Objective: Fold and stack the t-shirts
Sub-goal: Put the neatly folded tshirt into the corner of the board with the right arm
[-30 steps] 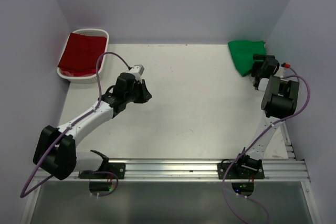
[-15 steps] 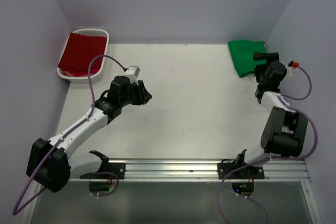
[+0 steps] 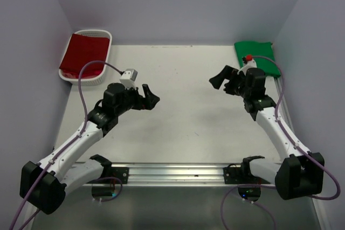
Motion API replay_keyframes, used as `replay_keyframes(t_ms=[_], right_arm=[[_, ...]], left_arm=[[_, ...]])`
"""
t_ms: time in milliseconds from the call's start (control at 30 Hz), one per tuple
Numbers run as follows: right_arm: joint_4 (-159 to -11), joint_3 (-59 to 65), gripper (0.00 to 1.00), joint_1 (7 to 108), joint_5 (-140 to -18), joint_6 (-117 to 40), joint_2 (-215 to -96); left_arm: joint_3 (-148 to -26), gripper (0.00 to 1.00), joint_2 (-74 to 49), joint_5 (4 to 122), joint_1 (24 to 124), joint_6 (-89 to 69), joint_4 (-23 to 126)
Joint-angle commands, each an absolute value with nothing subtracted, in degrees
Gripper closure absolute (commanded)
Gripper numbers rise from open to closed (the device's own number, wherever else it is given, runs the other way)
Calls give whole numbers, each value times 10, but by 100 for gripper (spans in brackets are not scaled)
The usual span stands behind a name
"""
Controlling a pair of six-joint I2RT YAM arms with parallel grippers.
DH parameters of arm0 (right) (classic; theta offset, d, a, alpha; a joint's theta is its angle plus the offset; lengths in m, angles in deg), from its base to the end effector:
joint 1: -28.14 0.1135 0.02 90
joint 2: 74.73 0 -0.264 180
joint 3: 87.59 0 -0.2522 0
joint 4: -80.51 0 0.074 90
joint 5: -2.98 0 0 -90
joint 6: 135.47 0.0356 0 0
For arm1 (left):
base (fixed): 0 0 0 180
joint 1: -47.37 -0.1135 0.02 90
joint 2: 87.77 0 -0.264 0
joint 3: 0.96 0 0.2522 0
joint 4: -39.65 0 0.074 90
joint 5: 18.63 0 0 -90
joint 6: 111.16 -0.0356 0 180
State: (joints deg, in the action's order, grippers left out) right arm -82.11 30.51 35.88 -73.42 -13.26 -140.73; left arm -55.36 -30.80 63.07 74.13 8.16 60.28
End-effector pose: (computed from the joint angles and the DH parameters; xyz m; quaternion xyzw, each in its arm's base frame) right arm 0.2617 0.0440 0.2969 0.1088 0.8162 0.2829 0.4919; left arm 0.2017 -0.1074 0.2805 0.0212 0.8333 -0.3114 0.4562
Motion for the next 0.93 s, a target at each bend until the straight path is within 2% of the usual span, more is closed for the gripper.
replay_keyframes(t_ms=[0, 367, 900], right_arm=[[-737, 318, 1, 379, -699, -209, -1365], [-735, 307, 1, 412, -629, -220, -1355], [-757, 296, 1, 426, -620, -216, -1390]], left_arm=[[-544, 0, -322, 627, 744, 70, 575], [-538, 0, -320, 631, 744, 78, 558], [-545, 0, -304, 635, 744, 78, 547]])
